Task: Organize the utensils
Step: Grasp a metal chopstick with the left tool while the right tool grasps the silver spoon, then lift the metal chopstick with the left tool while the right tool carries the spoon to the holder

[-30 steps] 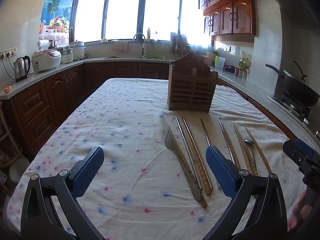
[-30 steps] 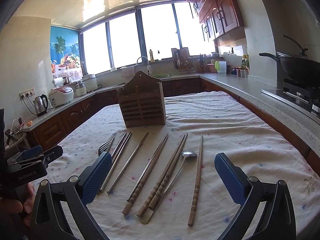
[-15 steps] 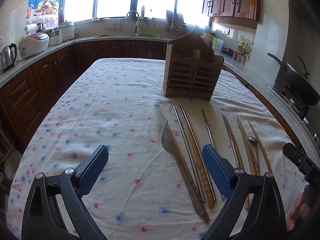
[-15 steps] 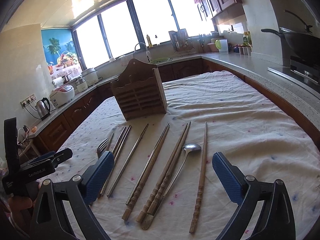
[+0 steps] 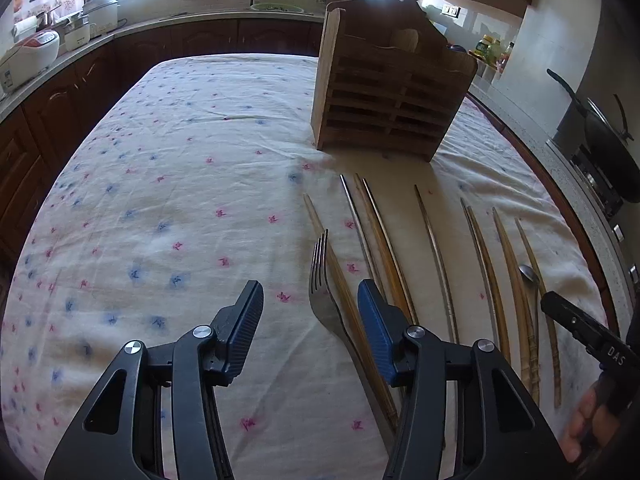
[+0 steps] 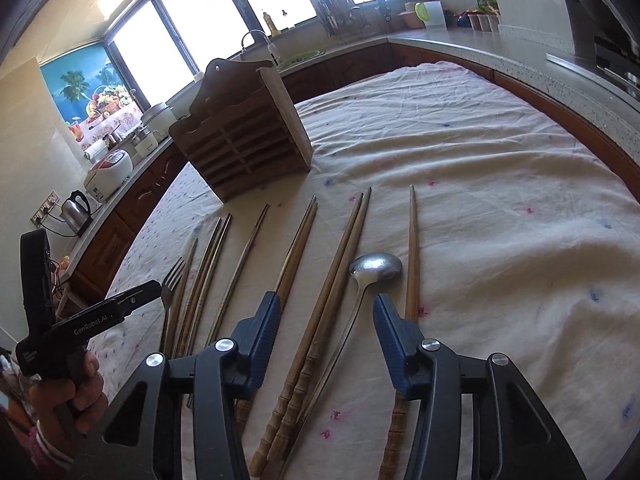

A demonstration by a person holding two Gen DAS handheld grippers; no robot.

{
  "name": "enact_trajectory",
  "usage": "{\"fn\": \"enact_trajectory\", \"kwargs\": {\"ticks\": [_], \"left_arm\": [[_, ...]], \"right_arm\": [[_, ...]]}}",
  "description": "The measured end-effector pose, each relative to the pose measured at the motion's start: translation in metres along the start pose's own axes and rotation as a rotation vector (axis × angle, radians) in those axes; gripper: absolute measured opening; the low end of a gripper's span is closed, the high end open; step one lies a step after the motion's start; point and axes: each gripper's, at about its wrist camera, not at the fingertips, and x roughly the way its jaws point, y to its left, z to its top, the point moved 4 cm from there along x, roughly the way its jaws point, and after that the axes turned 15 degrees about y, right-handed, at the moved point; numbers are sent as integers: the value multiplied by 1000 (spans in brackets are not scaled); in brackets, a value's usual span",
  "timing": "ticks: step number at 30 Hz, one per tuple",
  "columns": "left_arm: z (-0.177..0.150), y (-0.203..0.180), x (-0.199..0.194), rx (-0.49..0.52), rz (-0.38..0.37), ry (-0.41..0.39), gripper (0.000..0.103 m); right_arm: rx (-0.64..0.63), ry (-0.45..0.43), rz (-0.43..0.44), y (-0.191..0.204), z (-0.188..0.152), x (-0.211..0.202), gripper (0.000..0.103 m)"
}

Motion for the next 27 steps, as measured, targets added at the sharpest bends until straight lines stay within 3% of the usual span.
{"fn": "enact_trajectory", "kwargs": {"ticks": [7,10,12,15,27], "left_arm": [[14,0,18,18,0,69,22],[18,-1,21,40,12,75,13],[19,-1,22,51,9,81,4],[19,2,21,49,-8,80,4],[12,14,-29,0,-94,-36,3]], "right_arm": [[62,66,32,-15,9,15,41],[67,78,42,-15,15,19,33],[67,89,44,-15,18,22,13],[69,96,92,-13,20,25,3],[-10,8,81,12,24,-4,2]]}}
